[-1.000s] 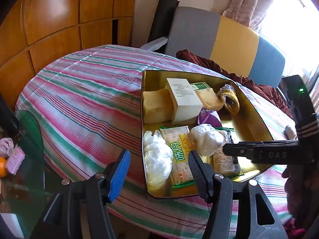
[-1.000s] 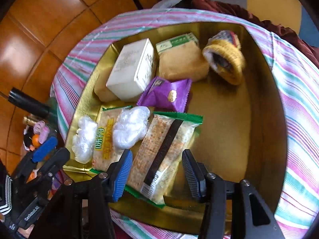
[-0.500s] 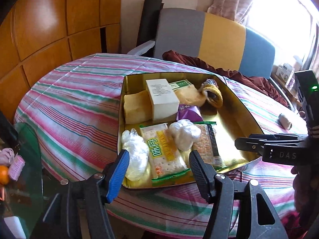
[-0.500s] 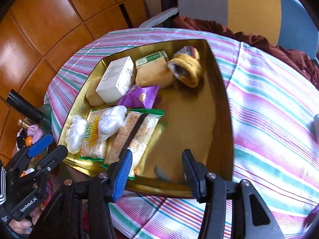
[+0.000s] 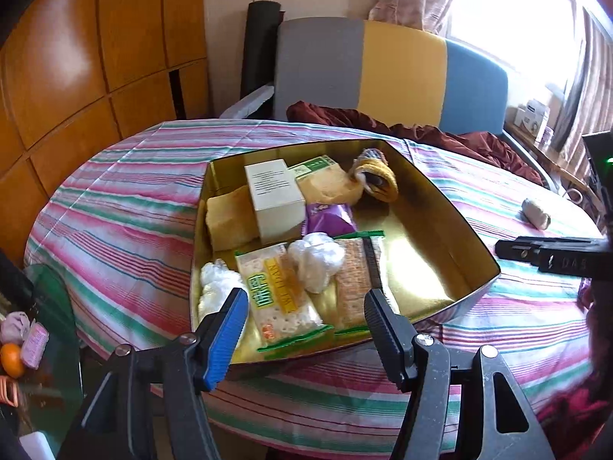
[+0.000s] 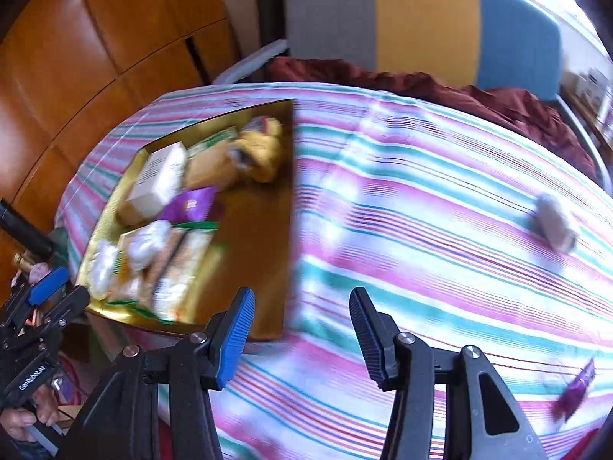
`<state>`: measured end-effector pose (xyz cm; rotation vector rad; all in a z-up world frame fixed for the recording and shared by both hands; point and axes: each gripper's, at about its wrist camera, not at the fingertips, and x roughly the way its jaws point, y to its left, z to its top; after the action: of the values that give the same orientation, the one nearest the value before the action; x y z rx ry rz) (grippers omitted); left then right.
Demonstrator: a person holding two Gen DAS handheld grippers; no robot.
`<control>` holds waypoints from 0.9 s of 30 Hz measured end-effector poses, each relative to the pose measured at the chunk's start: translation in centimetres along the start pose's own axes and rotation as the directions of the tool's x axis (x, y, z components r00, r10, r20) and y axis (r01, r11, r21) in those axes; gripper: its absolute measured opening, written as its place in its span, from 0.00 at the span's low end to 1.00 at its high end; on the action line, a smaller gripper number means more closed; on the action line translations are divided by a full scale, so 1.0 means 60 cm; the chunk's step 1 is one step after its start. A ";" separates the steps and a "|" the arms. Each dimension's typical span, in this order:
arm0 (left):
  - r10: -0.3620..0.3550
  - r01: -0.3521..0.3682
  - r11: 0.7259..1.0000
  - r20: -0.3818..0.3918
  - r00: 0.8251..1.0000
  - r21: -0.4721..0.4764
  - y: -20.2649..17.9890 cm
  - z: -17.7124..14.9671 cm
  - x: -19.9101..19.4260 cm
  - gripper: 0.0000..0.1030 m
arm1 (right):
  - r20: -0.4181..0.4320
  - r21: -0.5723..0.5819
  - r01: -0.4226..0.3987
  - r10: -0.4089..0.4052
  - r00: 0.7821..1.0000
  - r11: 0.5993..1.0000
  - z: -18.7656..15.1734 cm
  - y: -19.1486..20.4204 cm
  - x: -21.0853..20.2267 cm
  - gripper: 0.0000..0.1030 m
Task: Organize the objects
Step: 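Carry the cracker packet into the gold tray and release it with the right gripper, then grasp the purple snack packet with the right gripper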
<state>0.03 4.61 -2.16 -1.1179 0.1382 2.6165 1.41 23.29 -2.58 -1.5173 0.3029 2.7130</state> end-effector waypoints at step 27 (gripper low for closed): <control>-0.175 0.179 0.969 -0.036 0.984 0.169 -0.138 0.014 0.015 0.74 | -0.194 0.660 0.300 -0.229 0.954 0.688 -0.117 -0.462 -0.129 0.63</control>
<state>1.35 12.85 -1.98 -1.0471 0.2518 2.3864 14.46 49.84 -4.07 -1.3170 0.8954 1.9484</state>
